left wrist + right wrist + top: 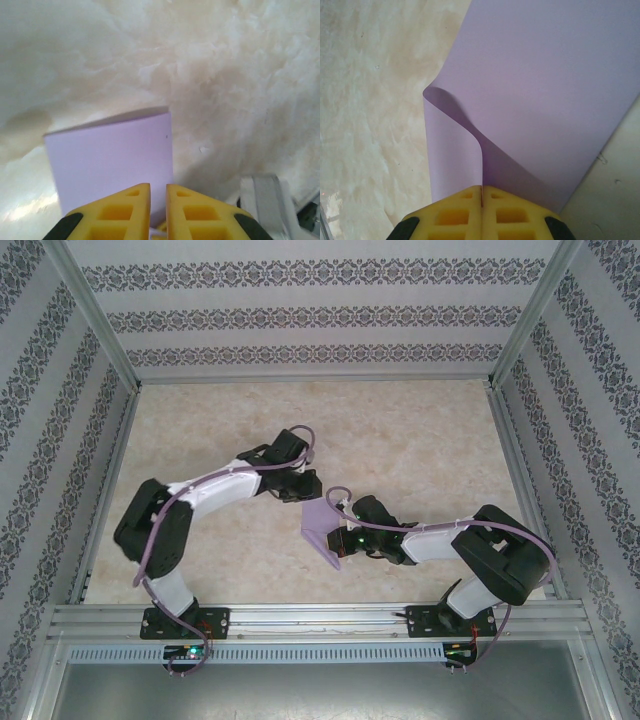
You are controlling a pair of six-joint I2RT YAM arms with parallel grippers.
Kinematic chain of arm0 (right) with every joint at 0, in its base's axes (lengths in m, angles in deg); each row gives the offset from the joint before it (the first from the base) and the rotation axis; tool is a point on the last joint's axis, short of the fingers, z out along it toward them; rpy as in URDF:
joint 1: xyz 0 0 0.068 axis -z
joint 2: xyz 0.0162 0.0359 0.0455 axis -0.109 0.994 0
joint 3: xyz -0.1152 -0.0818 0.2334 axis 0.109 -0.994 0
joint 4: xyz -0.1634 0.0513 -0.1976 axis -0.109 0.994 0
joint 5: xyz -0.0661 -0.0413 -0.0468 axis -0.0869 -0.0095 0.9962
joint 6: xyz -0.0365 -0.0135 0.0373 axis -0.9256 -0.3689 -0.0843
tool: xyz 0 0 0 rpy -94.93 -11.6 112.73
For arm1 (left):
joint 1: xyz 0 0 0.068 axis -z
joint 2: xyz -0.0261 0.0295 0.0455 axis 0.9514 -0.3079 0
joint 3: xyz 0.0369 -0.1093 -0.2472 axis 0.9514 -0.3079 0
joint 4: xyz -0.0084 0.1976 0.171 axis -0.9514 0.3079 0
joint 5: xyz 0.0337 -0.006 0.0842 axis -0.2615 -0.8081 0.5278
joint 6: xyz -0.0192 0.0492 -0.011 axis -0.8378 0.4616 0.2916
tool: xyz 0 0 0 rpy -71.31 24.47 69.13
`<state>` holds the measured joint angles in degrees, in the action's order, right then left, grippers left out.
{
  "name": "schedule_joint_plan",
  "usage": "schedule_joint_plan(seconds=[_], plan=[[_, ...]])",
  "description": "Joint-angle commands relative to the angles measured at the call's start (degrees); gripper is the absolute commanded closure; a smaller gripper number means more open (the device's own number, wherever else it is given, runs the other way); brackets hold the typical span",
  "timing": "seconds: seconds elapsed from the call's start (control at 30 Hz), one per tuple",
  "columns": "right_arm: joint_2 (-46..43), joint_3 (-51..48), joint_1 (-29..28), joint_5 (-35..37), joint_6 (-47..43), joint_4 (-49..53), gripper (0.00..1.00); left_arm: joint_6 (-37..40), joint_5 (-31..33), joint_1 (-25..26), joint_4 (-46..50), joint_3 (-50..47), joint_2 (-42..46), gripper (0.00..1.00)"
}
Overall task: Fold a paper plane with a square sheet of paper (fold left side to right side)
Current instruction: Perform the third fold on the triangle at the bottom-center of the table.
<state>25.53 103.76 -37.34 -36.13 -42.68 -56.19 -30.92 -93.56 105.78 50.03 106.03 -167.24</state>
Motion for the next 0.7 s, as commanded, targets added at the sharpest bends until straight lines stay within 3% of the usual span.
schedule_joint_plan(seconds=[0.0,0.2,0.37,0.67], plan=[[1.5,-2.0,0.2,0.5,0.2,4.1,0.96,-1.0,0.5,-0.6,-1.4,-5.6,4.9,0.86],[1.7,-1.8,0.2,0.4,0.0,4.2,0.93,-6.4,-6.5,0.5,-9.9,-16.0,10.1,0.86],[1.5,-2.0,0.1,0.5,0.2,4.3,0.92,-10.8,-8.2,2.8,-16.4,-21.2,10.6,0.87],[1.6,-1.9,0.1,0.9,-0.1,4.7,0.92,-13.9,-9.5,5.7,-23.1,-21.0,5.2,0.87]])
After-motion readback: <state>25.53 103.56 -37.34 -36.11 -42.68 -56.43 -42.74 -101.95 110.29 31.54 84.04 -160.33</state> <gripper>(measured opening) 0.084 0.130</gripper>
